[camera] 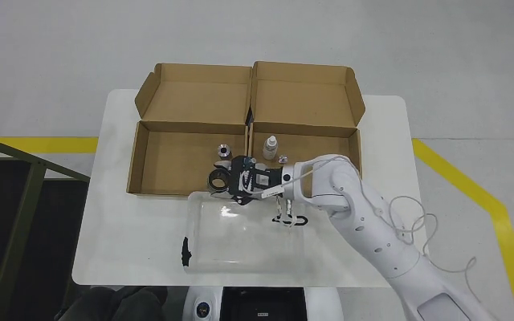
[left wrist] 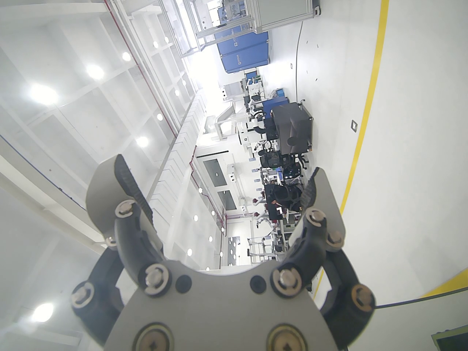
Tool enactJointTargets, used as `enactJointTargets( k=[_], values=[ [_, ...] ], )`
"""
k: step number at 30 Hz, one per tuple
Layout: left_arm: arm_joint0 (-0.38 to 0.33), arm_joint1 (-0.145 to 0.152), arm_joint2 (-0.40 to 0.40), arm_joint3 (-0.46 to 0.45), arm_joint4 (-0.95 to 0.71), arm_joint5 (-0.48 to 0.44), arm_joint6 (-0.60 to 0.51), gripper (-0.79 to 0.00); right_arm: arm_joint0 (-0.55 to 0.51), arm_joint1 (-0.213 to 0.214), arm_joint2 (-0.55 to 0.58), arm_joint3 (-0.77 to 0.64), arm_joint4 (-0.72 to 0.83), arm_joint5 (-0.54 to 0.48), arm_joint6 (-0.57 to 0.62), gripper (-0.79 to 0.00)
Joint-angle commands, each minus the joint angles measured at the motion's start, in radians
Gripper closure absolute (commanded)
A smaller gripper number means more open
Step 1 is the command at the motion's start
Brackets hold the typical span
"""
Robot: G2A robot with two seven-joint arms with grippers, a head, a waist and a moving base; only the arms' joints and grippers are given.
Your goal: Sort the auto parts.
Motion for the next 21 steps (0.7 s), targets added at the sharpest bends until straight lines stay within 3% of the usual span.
enactJointTargets(
  k=[1, 21],
  values=[
    [0.0, 0.0, 0.0, 0.0, 0.0, 0.0, 0.0, -0.785, 0.012, -0.003, -0.008, 0.014, -0.001, 0.004, -0.006, 0.0],
    [0.0, 0.0, 0.0, 0.0, 0.0, 0.0, 0.0, -0.785, 0.193, -0.065, -0.14, 0.252, -0.059, 0.041, -0.022, 0.0]
  ],
)
